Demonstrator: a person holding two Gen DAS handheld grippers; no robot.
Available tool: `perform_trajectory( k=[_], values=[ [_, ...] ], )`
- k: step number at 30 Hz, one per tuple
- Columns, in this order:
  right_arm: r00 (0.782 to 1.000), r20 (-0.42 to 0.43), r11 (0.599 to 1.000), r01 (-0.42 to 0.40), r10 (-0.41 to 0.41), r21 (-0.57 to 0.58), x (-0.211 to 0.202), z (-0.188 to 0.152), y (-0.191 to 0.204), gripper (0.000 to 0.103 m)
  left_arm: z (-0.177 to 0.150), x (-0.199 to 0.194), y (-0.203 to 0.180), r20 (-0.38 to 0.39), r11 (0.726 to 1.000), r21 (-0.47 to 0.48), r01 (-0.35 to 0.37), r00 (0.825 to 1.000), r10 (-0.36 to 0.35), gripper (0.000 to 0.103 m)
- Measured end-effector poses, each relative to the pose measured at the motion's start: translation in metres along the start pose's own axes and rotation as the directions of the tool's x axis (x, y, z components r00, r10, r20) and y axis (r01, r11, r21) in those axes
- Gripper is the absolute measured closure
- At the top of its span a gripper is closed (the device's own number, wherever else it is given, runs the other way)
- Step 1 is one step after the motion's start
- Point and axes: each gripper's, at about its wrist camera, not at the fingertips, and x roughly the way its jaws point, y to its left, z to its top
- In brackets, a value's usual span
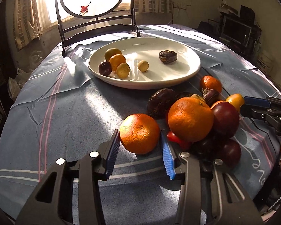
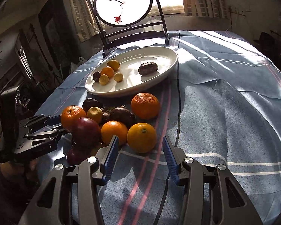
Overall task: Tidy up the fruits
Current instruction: 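Grasp a large orange with the left gripper while the right grasps another orange, then place the large orange on the plate with the left gripper while the right places its orange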
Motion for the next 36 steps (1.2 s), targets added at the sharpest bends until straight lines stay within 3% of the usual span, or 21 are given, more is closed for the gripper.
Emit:
perform_trajectory(
  k=[5,6,11,13,19,26,29,31,36],
  values=[
    [0.999,-0.028,0.998,-0.031,0.033,0.050,0.015,0.005,-0.006,0.055,-0.009,-0.014,0.009,0.031,0.998,-0.061,0.028,0.999,-0.026,0.061],
    [0.999,-0.031,0.998,-0.034,0.036,0.055,0.016,0.004,-0.007,0.068,-0.010,-0.016,0.009,0.033,0.998,-0.064,0.026,0.999,-0.024,0.061],
    [0.996,-0.004,0.993,-0.087,0.088,0.085,0.009,-0.002,-0.009,0.067,-0.015,-0.027,0.013,0.053,0.996,-0.082,0.034,0.998,-0.030,0.061],
    [0.994,0.050,0.990,-0.104,0.099,0.099,-0.008,0.001,-0.013,0.067,-0.013,-0.033,0.015,0.074,0.995,-0.088,0.038,0.997,-0.032,0.061],
    [0.984,0.114,0.984,-0.149,0.138,0.095,-0.023,0.052,-0.017,0.067,0.024,-0.030,0.017,0.088,0.996,-0.073,0.058,0.995,-0.051,0.061],
    [0.985,0.043,0.979,-0.168,0.164,0.114,0.035,0.105,-0.011,0.067,0.087,0.021,0.006,0.028,0.993,-0.056,0.108,0.994,-0.107,0.061],
    [0.990,0.037,0.983,-0.140,0.136,0.117,0.053,0.115,-0.008,0.065,0.101,0.045,0.000,-0.003,0.997,-0.031,0.077,0.997,-0.077,0.057],
    [0.990,0.061,0.982,-0.135,0.128,0.133,0.050,0.116,-0.010,0.056,0.106,0.052,0.005,-0.018,0.996,-0.067,0.064,0.998,-0.066,0.047],
    [0.990,0.106,0.991,-0.105,0.096,0.084,0.026,0.103,-0.004,0.053,0.093,0.022,0.015,0.036,0.990,-0.108,0.091,0.996,-0.087,0.042]
  ],
)
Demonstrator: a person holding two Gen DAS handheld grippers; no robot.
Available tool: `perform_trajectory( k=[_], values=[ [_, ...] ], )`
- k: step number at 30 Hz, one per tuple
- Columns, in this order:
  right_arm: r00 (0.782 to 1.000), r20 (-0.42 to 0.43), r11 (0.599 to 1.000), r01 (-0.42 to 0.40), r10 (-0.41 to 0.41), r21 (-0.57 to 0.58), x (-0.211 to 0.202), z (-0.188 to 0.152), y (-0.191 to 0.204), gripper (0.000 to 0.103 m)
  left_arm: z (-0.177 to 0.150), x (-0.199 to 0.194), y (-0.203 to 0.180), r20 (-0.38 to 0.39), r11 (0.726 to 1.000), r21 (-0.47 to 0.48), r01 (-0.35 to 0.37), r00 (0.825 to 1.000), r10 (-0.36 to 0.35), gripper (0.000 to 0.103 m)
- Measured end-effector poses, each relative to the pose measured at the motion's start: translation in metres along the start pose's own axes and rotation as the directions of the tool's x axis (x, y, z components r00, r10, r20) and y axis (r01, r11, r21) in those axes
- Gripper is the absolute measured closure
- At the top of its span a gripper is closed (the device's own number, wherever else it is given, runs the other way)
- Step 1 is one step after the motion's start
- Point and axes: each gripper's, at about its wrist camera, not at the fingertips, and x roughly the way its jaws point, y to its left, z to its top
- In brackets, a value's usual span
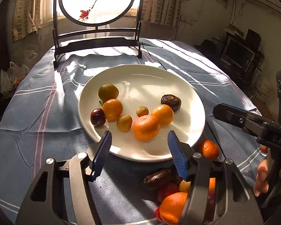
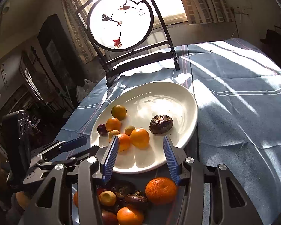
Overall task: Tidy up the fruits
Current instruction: 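Place the large orange on the plate with the left gripper while the right places its orange, then grasp another large orange with the left gripper while the right grasps an orange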
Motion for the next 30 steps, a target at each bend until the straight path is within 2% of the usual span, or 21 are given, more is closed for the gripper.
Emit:
perform_trajectory(
  k=[3,8,11,14,19,24,26,30],
  values=[
    [1.000,0.024,1.000,-0.019,0.019,-0.004,-0.029,-0.025,-0.003,0.053,-0.021,-0.024,-0.005,0.015,0.999,0.029,0.016,1.000,-0.017,0.042],
    [0.999,0.028,0.999,-0.023,0.022,0.032,-0.050,-0.053,-0.013,0.052,-0.061,-0.061,-0.024,0.041,0.993,0.106,0.055,0.997,-0.060,0.041],
    [1.000,0.013,0.998,-0.022,0.021,0.060,-0.062,-0.074,-0.020,0.052,-0.082,-0.068,-0.037,0.043,0.988,0.148,0.050,0.997,-0.057,0.041],
    [1.000,0.011,0.998,-0.015,0.014,0.055,-0.064,-0.081,-0.020,0.052,-0.095,-0.063,-0.044,0.035,0.985,0.169,0.044,0.998,-0.051,0.041],
    [1.000,0.005,0.998,-0.011,0.011,0.057,-0.069,-0.090,-0.019,0.052,-0.096,-0.046,-0.040,0.032,0.991,0.131,0.031,0.999,-0.036,0.041],
    [1.000,-0.010,0.998,-0.007,0.007,0.060,-0.067,-0.092,-0.020,0.052,-0.088,-0.033,-0.034,0.036,0.994,0.097,0.055,0.998,-0.059,0.044],
    [1.000,-0.013,0.998,-0.004,0.005,0.058,-0.066,-0.092,-0.021,0.052,-0.088,-0.029,-0.036,0.028,0.991,0.106,0.077,0.996,-0.080,0.059],
    [1.000,-0.029,0.998,0.006,-0.004,0.063,-0.056,-0.088,-0.025,0.052,-0.091,-0.035,-0.041,0.041,0.991,0.123,0.055,0.997,-0.060,0.060]
  ],
)
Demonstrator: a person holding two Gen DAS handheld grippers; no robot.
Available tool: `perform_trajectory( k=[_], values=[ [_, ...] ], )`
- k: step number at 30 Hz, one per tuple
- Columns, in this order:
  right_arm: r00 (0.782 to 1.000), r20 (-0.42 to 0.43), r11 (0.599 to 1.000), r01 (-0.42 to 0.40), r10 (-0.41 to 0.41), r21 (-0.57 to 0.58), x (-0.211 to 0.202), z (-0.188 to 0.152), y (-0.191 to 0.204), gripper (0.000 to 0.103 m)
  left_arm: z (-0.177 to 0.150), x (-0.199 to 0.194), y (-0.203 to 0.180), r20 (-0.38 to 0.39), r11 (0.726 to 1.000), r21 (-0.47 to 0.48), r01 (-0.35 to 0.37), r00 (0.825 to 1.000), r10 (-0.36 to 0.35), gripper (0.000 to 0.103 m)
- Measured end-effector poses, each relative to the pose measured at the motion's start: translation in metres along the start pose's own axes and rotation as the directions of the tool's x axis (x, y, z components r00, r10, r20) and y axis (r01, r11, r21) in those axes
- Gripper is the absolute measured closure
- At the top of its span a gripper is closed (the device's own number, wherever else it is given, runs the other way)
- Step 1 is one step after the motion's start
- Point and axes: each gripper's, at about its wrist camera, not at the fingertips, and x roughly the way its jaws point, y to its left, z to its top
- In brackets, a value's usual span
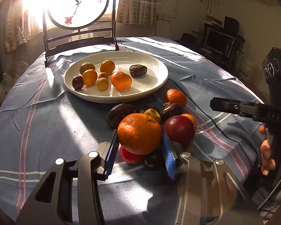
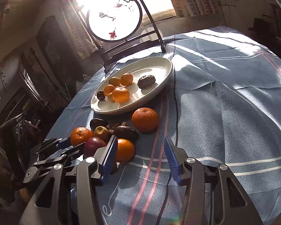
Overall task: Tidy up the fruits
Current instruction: 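Grasp another large orange with the left gripper while the right grasps an orange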
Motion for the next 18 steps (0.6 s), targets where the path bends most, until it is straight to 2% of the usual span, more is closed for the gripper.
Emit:
perform_trajectory(
  k=[7,13,14,15,18],
  values=[
    [0.999,-0.034,0.999,0.030,-0.031,-0.010,0.034,0.029,0.004,0.052,-0.001,-0.039,0.012,0.074,0.999,-0.048,-0.001,0.997,0.004,0.059],
    [0.987,-0.160,0.994,0.017,0.000,0.108,0.081,0.036,-0.005,0.051,-0.006,-0.047,0.021,0.077,0.997,-0.075,-0.011,0.997,0.017,0.059],
    [0.987,-0.162,0.994,0.020,-0.002,0.110,0.083,0.035,-0.005,0.052,-0.006,-0.047,0.022,0.076,0.997,-0.075,-0.013,0.997,0.019,0.059],
    [0.987,-0.163,0.995,0.029,-0.012,0.099,0.083,0.036,-0.002,0.060,-0.006,-0.046,0.022,0.076,0.997,-0.076,-0.016,0.997,0.021,0.059],
    [0.990,-0.140,0.997,0.023,-0.013,0.070,0.077,0.034,0.003,0.060,-0.005,-0.044,0.025,0.074,0.997,-0.080,-0.013,0.997,0.019,0.059]
  ],
)
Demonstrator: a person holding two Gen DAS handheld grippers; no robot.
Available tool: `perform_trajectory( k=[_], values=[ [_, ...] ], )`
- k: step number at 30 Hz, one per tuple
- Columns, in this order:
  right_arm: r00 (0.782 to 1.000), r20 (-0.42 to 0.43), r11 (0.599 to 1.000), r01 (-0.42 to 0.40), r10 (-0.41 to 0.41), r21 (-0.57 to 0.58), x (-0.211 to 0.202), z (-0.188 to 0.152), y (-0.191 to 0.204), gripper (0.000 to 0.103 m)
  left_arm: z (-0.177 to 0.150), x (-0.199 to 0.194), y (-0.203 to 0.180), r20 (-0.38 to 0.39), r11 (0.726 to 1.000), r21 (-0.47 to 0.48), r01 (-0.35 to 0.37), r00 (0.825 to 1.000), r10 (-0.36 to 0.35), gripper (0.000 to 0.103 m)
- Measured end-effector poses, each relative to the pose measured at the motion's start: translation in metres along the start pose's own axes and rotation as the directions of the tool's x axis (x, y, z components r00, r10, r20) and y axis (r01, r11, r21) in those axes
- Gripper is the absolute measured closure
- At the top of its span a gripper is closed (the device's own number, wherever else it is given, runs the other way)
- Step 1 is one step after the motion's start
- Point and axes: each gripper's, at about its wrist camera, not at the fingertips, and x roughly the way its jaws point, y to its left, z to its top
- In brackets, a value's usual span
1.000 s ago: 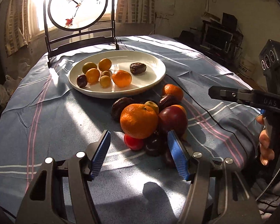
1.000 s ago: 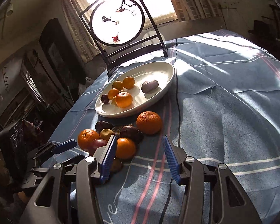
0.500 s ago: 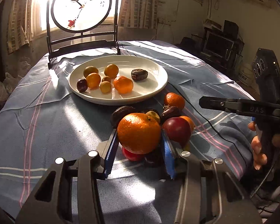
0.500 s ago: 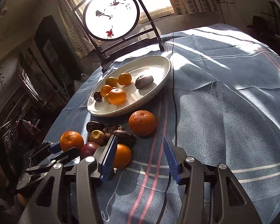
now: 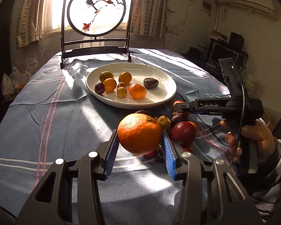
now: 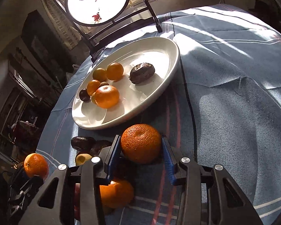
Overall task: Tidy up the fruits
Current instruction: 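Place the orange on the plate with the left gripper while the right places its orange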
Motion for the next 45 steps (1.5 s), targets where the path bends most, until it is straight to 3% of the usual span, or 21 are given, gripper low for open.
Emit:
perform_trajectory(
  k=[8,13,17,21,23,37,41,45],
  values=[
    [0.991,0.135,0.998,-0.015,0.024,-0.069,-0.048,0.027,0.013,0.060,0.031,0.020,0.009,-0.003,1.000,0.007,0.003,1.000,-0.003,0.059],
    [0.994,0.112,0.997,-0.006,0.015,-0.081,-0.030,0.061,0.020,0.060,0.067,0.063,0.028,-0.050,0.999,-0.030,-0.013,0.999,0.011,0.059],
    [0.996,0.094,0.996,0.019,-0.010,-0.093,-0.007,0.073,0.025,0.058,0.084,0.098,0.040,-0.100,0.997,-0.037,-0.065,0.993,0.061,0.058],
    [0.991,0.130,0.996,0.030,-0.018,-0.089,-0.011,0.069,0.025,0.051,0.087,0.099,0.048,-0.096,0.994,-0.078,-0.075,0.993,0.067,0.050],
    [0.990,0.142,0.994,0.038,-0.023,-0.106,-0.019,0.062,0.025,0.051,0.083,0.085,0.044,-0.071,0.995,-0.067,-0.069,0.995,0.064,0.043],
    [0.994,0.107,0.996,-0.027,0.036,-0.086,-0.069,-0.044,0.000,0.051,-0.021,0.004,-0.032,-0.115,0.990,0.126,0.063,0.992,-0.049,0.043],
    [0.993,0.117,0.996,-0.023,0.033,-0.086,-0.077,-0.060,-0.002,0.051,-0.039,0.010,-0.063,-0.103,0.980,0.197,0.034,0.995,-0.014,0.055],
    [0.992,0.120,0.996,-0.018,0.029,-0.087,-0.080,-0.065,-0.001,0.051,-0.042,0.029,-0.075,-0.114,0.983,0.181,0.028,0.994,-0.007,0.062]
  ],
)
